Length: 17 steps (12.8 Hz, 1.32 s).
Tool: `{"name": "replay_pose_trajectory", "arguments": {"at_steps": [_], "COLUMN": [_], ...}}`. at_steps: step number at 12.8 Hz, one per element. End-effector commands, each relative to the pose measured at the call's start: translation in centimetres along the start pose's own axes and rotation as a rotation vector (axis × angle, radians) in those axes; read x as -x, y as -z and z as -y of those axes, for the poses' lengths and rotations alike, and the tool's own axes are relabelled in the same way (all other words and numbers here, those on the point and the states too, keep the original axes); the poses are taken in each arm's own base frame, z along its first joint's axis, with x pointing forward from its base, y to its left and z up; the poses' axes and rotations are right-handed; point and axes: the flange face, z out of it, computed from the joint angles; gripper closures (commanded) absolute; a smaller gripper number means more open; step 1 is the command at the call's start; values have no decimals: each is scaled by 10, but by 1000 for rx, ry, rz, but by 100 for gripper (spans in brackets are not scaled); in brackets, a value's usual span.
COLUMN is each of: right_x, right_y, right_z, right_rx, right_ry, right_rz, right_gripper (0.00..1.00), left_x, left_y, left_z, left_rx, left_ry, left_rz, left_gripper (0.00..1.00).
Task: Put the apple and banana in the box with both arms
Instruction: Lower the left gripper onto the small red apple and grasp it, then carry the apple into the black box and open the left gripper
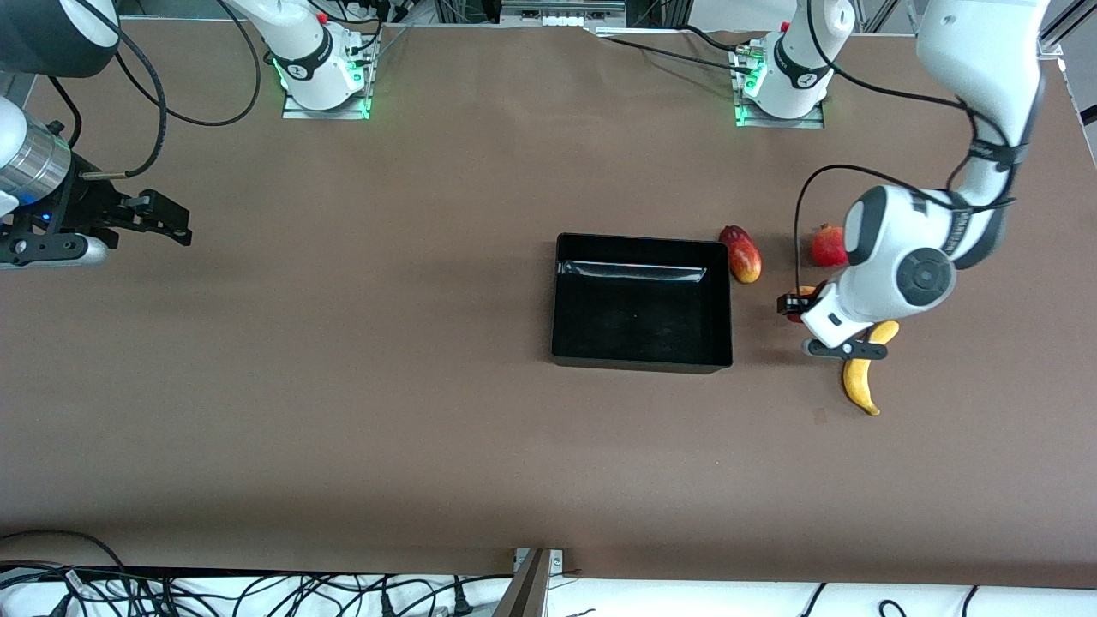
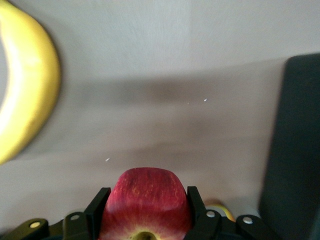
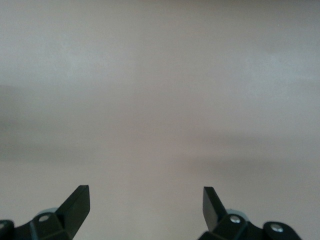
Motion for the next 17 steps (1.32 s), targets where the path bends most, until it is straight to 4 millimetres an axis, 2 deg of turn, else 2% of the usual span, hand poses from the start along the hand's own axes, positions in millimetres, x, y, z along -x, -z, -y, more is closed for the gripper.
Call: {"name": "replay_pose_trajectory", "arguments": {"at_steps": [1, 2, 5, 6, 7, 9, 10, 11, 15, 16, 17], "right_x": [-7, -7, -8, -7, -7, -8, -7, -7, -7, -7, -7], "right_y": [6, 4, 4, 4, 4, 4, 4, 5, 5, 4, 4], "right_z": [0, -1, 0, 0, 0, 1, 0, -1, -1, -1, -1], "right_rx": [14, 13, 9, 7, 7, 6, 6, 6, 6, 6, 6], "right_ry": [9, 7, 8, 5, 5, 6, 5, 2, 2, 2, 2], "right_rz": [-30, -27, -28, -28, -28, -28, -28, -30, -31, -28, -28], "right_gripper": [0, 0, 0, 0, 0, 0, 0, 0, 0, 0, 0], "left_x": [-1, 5, 16, 22, 30, 42, 48, 55, 51, 50, 50], "left_y": [69, 76, 74, 66, 42, -6, -22, -35, -72, -77, -82], "left_z": [-47, -65, -124, -150, -170, -179, -186, -197, -204, -203, -204], "left_rx": [68, 122, 149, 140, 124, 132, 137, 135, 138, 138, 138], "left_ry": [-18, 36, 83, 133, 149, 168, 197, 200, 203, 207, 208], "left_rz": [40, 59, 67, 63, 51, -2, -22, -28, -13, -8, -1], "left_gripper": [88, 88, 87, 87, 87, 87, 87, 87, 87, 83, 56]}}
